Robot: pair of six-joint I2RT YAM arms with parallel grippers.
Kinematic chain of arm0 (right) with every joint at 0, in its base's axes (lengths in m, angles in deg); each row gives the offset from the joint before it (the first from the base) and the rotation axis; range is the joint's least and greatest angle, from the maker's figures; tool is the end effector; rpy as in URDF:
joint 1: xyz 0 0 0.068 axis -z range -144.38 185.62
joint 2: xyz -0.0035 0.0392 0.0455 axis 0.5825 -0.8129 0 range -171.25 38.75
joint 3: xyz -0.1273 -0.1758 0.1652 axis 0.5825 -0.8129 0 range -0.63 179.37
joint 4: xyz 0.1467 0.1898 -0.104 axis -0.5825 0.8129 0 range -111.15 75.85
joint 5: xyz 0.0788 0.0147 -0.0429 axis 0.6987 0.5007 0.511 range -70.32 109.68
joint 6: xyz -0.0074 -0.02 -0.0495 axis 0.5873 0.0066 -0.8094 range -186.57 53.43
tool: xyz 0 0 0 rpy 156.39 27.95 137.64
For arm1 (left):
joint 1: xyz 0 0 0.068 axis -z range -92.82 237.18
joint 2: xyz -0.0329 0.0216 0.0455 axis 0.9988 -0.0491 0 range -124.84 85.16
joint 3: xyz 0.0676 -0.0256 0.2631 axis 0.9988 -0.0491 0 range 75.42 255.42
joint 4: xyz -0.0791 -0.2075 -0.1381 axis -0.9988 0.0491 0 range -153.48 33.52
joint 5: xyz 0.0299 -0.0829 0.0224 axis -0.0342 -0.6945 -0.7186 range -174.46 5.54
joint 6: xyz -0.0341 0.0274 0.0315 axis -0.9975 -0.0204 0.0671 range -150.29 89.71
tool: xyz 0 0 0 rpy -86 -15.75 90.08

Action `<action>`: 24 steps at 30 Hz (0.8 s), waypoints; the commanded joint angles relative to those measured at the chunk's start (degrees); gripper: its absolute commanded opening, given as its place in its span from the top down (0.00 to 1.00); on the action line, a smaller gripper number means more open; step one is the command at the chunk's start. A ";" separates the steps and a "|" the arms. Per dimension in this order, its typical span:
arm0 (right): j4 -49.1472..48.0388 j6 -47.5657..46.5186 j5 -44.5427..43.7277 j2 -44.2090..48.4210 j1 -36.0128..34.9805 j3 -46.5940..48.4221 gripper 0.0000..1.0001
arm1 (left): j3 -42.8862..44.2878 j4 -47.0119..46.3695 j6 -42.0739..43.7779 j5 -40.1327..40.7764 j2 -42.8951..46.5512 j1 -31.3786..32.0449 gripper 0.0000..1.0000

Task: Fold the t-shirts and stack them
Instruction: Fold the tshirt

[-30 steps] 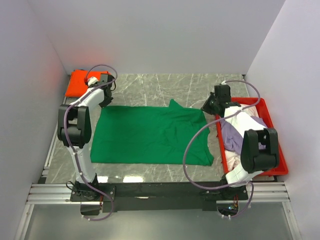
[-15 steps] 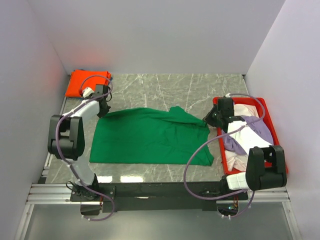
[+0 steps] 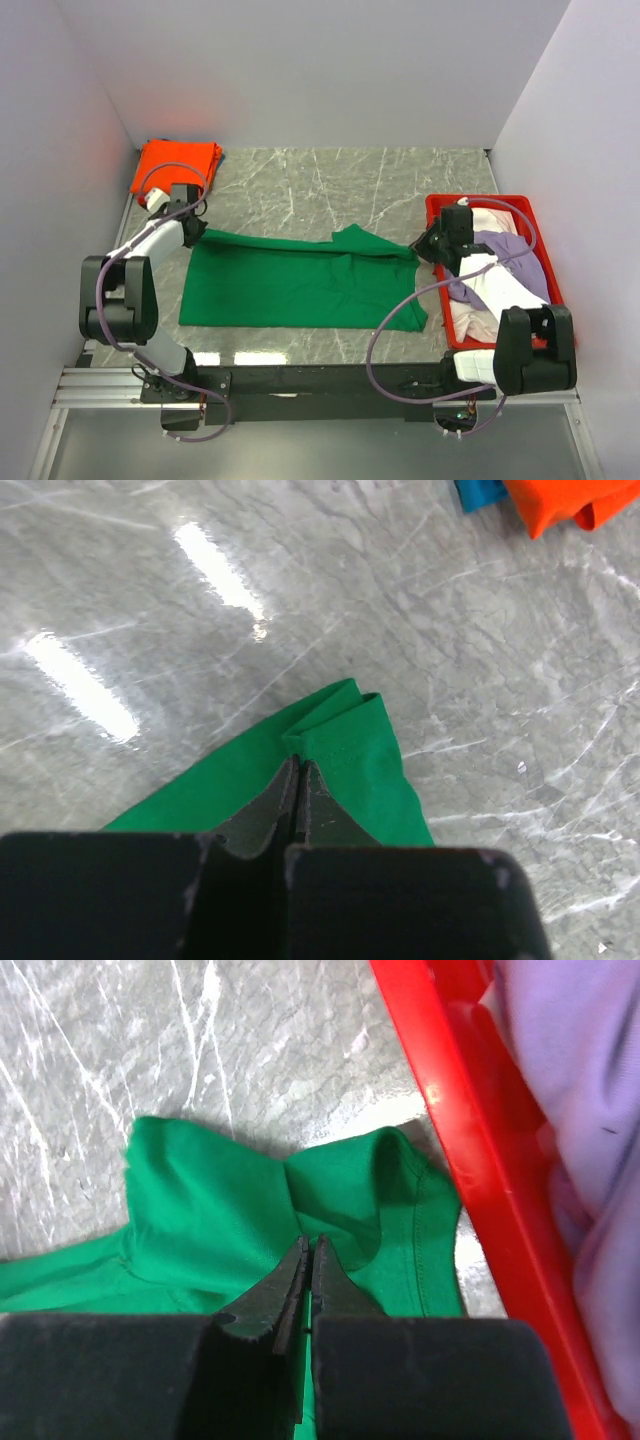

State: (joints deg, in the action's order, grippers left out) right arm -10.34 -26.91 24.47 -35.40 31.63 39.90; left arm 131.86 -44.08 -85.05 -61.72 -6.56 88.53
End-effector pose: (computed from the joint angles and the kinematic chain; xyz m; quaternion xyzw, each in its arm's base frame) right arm 0.2624 0.0214 0.2052 0.2667 0.8819 0.1797 0.3448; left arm 0.3246 0.0062 0.1977 -0.4733 0.8076 0.0259 0.3508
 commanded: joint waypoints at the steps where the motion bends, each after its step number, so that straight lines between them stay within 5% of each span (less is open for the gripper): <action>1: -1.67 0.42 -0.14 2.96 1.44 -0.89 1.00 | -1.86 -2.87 -0.70 0.02 4.35 -0.99 0.99; 24: -2.99 0.33 3.02 8.93 3.02 -8.28 1.00 | -16.10 -4.63 -5.62 1.78 17.10 -1.08 0.99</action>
State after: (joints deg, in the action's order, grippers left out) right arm -11.48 -26.96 27.34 -29.11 34.04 32.10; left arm 117.15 -46.99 -89.11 -61.70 7.84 87.74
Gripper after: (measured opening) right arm 0.022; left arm 0.014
